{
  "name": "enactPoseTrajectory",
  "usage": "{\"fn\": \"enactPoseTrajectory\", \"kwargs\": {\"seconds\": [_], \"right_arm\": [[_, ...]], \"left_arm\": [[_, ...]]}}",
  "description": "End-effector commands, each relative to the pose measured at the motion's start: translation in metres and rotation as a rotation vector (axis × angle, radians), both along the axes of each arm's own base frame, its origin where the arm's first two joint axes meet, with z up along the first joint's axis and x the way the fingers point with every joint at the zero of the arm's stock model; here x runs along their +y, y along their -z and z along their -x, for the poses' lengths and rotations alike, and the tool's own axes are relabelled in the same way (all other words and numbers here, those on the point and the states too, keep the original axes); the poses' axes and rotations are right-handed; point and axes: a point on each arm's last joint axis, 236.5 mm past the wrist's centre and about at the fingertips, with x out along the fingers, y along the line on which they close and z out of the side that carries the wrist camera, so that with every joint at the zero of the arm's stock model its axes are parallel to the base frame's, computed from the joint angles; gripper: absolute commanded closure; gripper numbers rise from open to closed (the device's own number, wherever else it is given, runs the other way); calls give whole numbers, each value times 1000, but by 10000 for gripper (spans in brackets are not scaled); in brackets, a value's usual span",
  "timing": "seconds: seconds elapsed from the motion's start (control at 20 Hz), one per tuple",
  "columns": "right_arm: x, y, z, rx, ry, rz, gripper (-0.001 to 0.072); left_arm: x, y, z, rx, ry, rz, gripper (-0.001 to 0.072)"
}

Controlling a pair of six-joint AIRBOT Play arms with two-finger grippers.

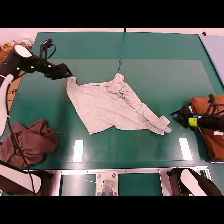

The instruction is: Fold the shirts.

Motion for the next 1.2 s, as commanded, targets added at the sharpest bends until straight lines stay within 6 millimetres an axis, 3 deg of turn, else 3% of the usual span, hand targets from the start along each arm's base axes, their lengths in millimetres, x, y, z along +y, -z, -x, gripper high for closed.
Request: {"fn": "enactPoseTrajectory", "kwargs": {"seconds": [0.0,0.05,0.2,0.25,0.4,0.5,0.6,0.75,0.8,0.85,0.9,0.95,1.15], "right_arm": [[-17,-20,-6,-16,-83,87,401],[-14,-15,-3,5,-110,73,401],[10,8,5,85,-216,-39,382],[18,16,4,102,-247,-62,293],[48,32,-2,122,-333,-143,282],[67,38,-8,129,-376,-194,283],[80,46,-12,156,-419,-215,376],[91,59,-11,206,-464,-235,437],[91,60,-11,207,-465,-235,488],[90,59,-12,204,-466,-233,585],[89,58,-14,201,-468,-227,657],[88,57,-16,196,-470,-222,702],[87,50,-23,175,-476,-217,703]], "left_arm": [[6,-4,57,245,79,43,486],[3,-4,72,300,114,49,686],[-8,-9,99,387,158,54,688],[-14,-12,105,376,153,51,688],[-29,-11,140,328,109,46,688],[-31,5,182,338,42,54,688],[-30,31,224,344,-43,59,687],[-41,66,274,359,-153,133,685],[-49,78,286,365,-172,155,651],[-59,89,294,369,-170,171,386],[-71,99,300,372,-168,183,306],[-83,107,303,358,-172,191,305],[-117,118,279,230,-239,210,304]]}}
